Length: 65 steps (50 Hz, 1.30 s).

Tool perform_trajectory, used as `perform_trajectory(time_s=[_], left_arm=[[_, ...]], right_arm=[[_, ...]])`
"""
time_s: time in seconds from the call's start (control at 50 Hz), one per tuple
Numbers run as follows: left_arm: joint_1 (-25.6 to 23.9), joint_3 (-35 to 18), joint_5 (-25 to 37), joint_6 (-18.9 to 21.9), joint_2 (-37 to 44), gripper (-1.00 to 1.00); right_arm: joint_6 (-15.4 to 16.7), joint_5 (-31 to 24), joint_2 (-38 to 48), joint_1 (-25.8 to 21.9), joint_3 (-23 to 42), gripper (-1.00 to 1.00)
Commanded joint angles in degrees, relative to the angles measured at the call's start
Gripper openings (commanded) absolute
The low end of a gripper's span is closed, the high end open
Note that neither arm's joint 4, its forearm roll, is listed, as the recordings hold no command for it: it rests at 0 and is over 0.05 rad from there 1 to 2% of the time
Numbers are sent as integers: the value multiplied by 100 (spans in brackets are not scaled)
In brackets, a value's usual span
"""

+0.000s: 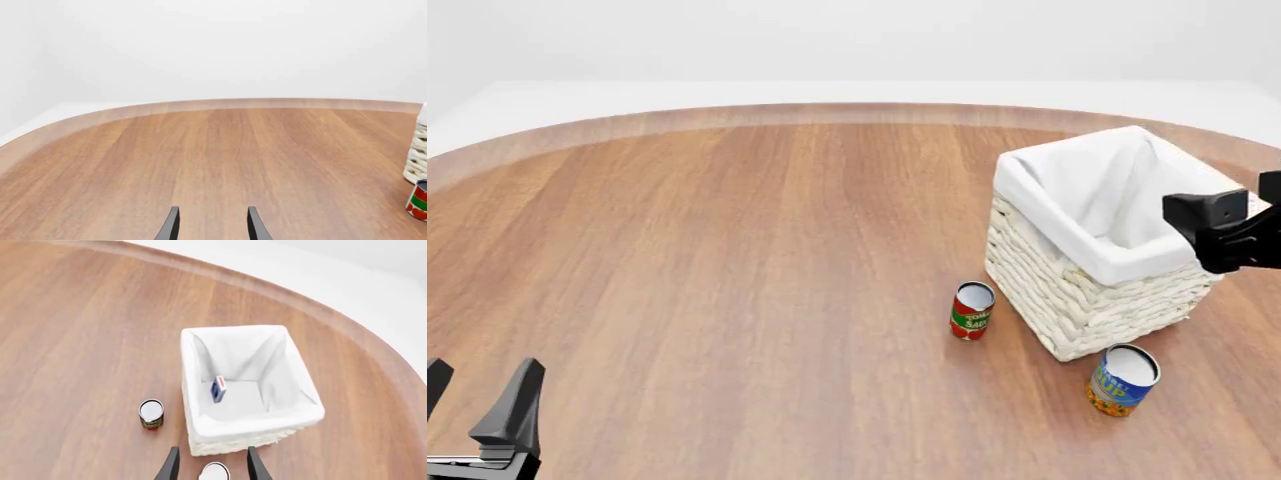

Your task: Pick up the alphabet soup and the cream cheese box, and put them in the basket.

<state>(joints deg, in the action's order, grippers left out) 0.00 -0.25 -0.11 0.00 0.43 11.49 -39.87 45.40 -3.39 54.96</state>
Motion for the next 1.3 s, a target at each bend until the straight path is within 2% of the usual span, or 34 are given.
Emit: perform_trajectory(time_s=[0.02,0.3,0.58,0.68,1.3], left_arm=[[0,0,0,0,0,100],[0,0,0,0,0,100],[0,0,0,0,0,100],[0,0,0,0,0,100],[0,0,0,0,0,100]], right_arm=[[-21,-310,-74,-8,-77,100],[151,-674,-61,66,-6,100],[312,-920,-227,47,-317,100],[295,-897,-393,40,-592,100],[273,-841,-449,21,-705,100]])
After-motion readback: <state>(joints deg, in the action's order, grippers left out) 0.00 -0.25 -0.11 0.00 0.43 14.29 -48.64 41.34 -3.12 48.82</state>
